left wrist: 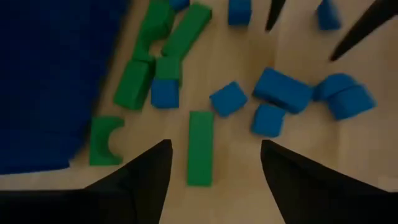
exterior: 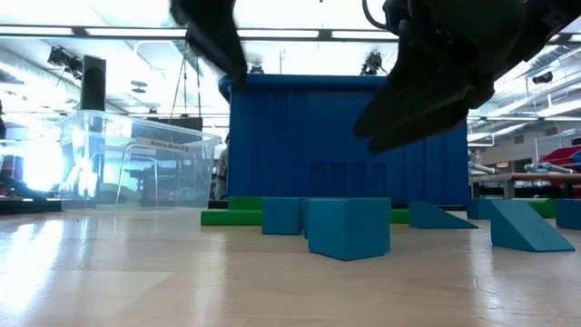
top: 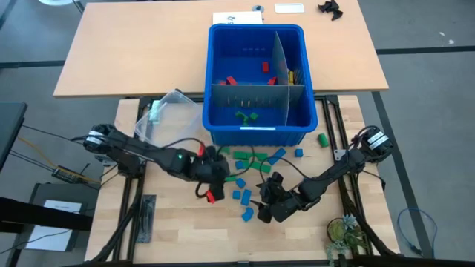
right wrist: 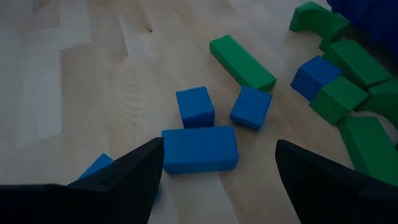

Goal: Sort blocks
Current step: Put the green block into the blue bin

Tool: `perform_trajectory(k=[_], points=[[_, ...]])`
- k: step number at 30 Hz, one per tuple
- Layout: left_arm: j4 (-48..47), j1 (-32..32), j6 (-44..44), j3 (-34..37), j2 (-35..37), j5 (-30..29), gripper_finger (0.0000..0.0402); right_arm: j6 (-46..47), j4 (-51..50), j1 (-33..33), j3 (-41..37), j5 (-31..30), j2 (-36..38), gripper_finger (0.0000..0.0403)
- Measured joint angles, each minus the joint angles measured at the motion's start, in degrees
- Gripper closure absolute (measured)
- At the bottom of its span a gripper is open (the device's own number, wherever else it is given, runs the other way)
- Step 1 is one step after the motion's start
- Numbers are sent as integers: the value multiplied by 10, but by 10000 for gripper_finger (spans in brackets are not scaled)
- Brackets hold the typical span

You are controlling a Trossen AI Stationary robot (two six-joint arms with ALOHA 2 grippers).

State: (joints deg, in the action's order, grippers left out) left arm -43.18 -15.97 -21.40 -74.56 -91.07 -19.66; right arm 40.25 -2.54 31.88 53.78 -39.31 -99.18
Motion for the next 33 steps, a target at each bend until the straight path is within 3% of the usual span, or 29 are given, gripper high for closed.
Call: perform_trajectory(k=[16,28,33], points=[[270,52,32,230,-10,68,152,-14,10,-4,0,-1,0,97],[337,78,57,246,-93,118,155,-17,18,-12,0,2,0,97],[334,78,44,245,-95,107,211,-20,16,-12,0,8,0,97]])
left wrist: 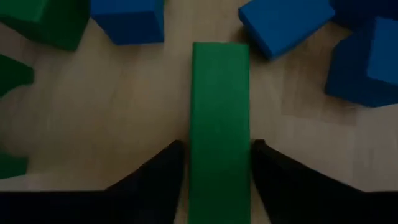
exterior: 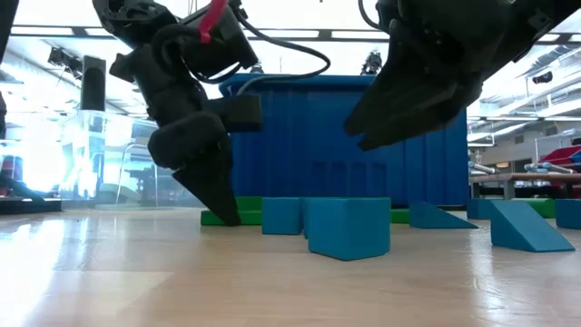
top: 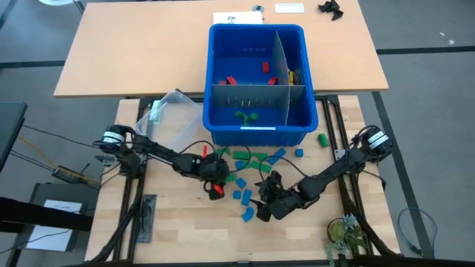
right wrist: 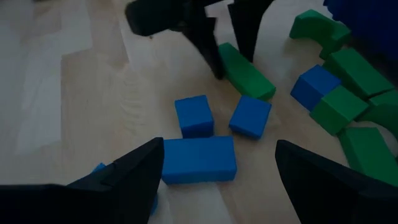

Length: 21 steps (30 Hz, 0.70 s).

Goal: Sort blocks
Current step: Put the green block into the blue bin

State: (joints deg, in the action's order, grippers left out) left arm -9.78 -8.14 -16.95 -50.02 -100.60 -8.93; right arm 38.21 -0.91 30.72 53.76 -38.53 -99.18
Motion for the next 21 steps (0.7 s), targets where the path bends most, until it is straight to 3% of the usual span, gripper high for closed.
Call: perform_trajectory(k=[3,11,17,21], points=[[-19,0,0,-9,-1,-4,266,-4,3,0,0,5,0,97],[-210,-15,-15,-85,13,-34,266,-4,5,1,0,5,0,97],[-265,-33,-13,-155,74,-70,266,-4,5,3,0,6,0,97],[-263,-25,-13,-203,127,-129,266,-4,3,3,0,6,0,97]])
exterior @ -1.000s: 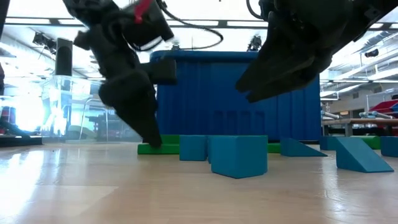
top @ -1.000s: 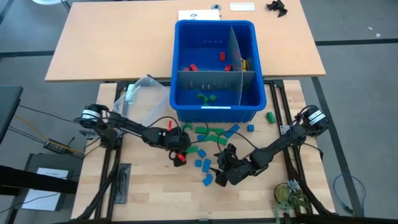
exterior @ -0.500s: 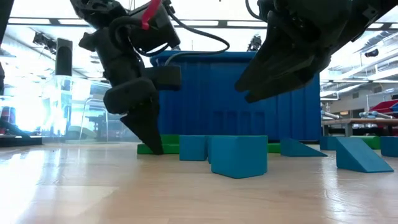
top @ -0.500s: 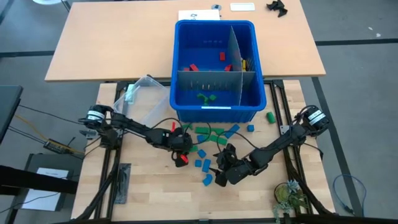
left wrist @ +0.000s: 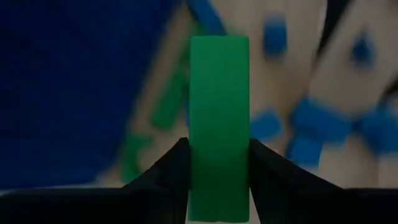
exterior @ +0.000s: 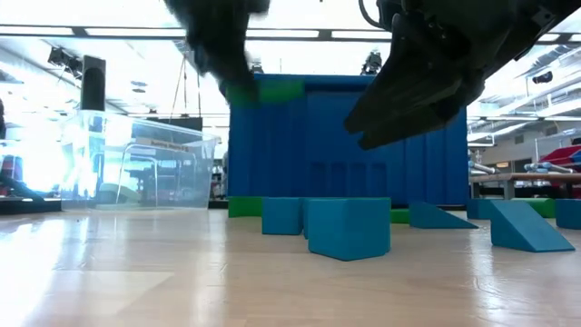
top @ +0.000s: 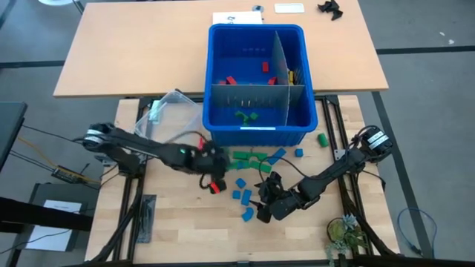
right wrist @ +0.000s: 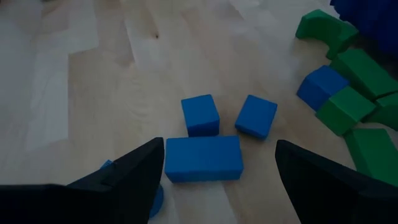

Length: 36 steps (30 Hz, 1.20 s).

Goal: Sort blocks
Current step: Put the green block into the blue bin

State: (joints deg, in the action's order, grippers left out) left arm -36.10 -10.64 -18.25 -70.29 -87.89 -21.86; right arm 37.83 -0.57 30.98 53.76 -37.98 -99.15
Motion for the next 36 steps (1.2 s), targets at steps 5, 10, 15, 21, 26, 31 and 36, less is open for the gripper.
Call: perform_trajectory(k=[5,10,15,21,26,31,36], points=[[42,40,39,-41,61,-101,266,0,-3,0,0,0,0,97],[106,112,112,-48,79,-186,266,0,1,-1,0,2,0,97],[123,188,144,-47,57,-141,266,5,-4,-1,0,2,0,97],[137,218,146,-47,48,-107,244,5,-6,-1,0,2,0,97],[134,230,126,-47,48,-115,164,5,-6,-4,0,2,0,97],[136,225,120,-47,48,-100,129,5,-6,-4,0,2,0,97],[134,214,134,-56,48,-101,130,5,-8,-4,0,3,0,97]])
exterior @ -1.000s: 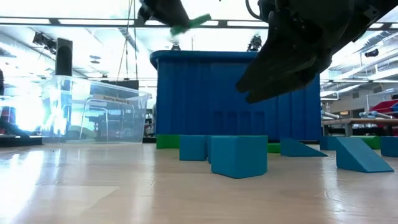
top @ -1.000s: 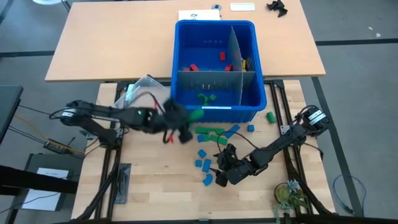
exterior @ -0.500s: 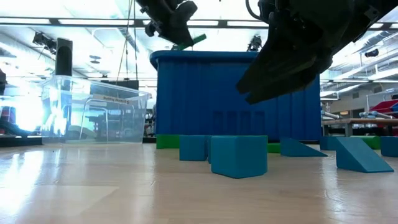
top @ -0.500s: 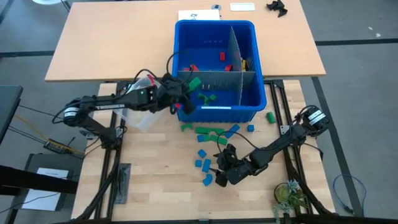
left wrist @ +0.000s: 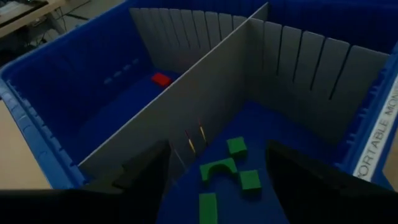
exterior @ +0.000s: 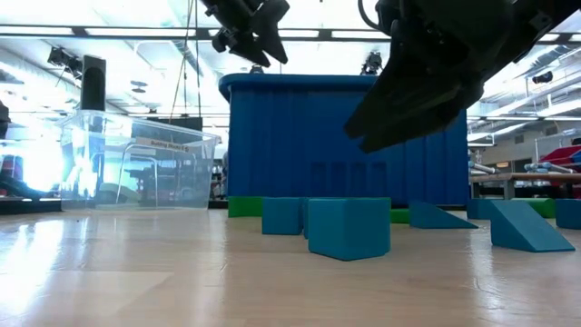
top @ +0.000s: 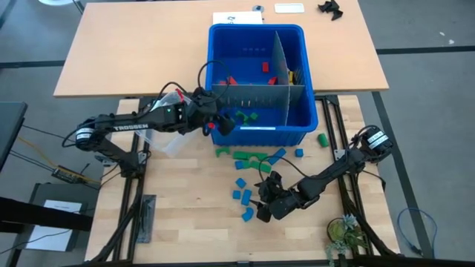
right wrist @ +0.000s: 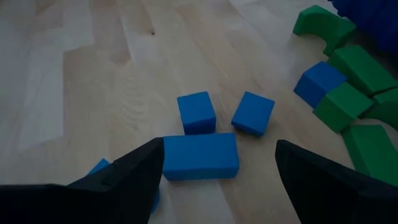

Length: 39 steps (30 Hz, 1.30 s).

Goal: Sort blocks
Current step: Put the green block into the blue bin

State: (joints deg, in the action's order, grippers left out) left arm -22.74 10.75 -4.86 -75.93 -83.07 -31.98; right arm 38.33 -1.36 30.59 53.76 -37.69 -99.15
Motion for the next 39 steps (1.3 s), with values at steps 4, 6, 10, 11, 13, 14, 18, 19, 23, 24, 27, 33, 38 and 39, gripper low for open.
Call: perform_trajectory(k=[4,6,10,11,13,14,18,19,23,24,27,33,38,39], points=[[1,-5,3,-14,0,-2,134,0,0,0,0,0,0,97],[2,-9,3,-21,0,-3,134,0,0,0,0,0,0,97],[1,-25,7,-32,1,-9,135,0,0,0,0,1,0,97],[2,-32,9,-33,5,-10,138,0,0,0,0,1,0,97],[3,-50,16,-33,12,-18,145,0,-1,0,0,2,0,97],[-3,-59,17,-33,17,-25,150,0,0,0,0,2,0,97],[-83,-126,1,-34,26,-28,167,-5,0,0,0,4,0,97],[-113,-151,-16,-33,26,-25,171,-6,0,0,0,4,0,97],[-198,-259,-143,4,17,-30,184,-7,1,0,0,4,0,97],[-199,-283,-181,23,16,-43,186,-8,1,0,0,4,0,97],[-161,-341,-319,91,13,-74,189,-14,3,-2,0,12,0,97],[37,-357,-468,239,-8,-18,160,-41,6,4,3,29,22,97],[59,-323,-483,269,-38,-44,120,-45,21,26,-8,-40,51,97],[67,-317,-485,270,-45,-59,115,-41,41,33,-16,-57,52,97]])
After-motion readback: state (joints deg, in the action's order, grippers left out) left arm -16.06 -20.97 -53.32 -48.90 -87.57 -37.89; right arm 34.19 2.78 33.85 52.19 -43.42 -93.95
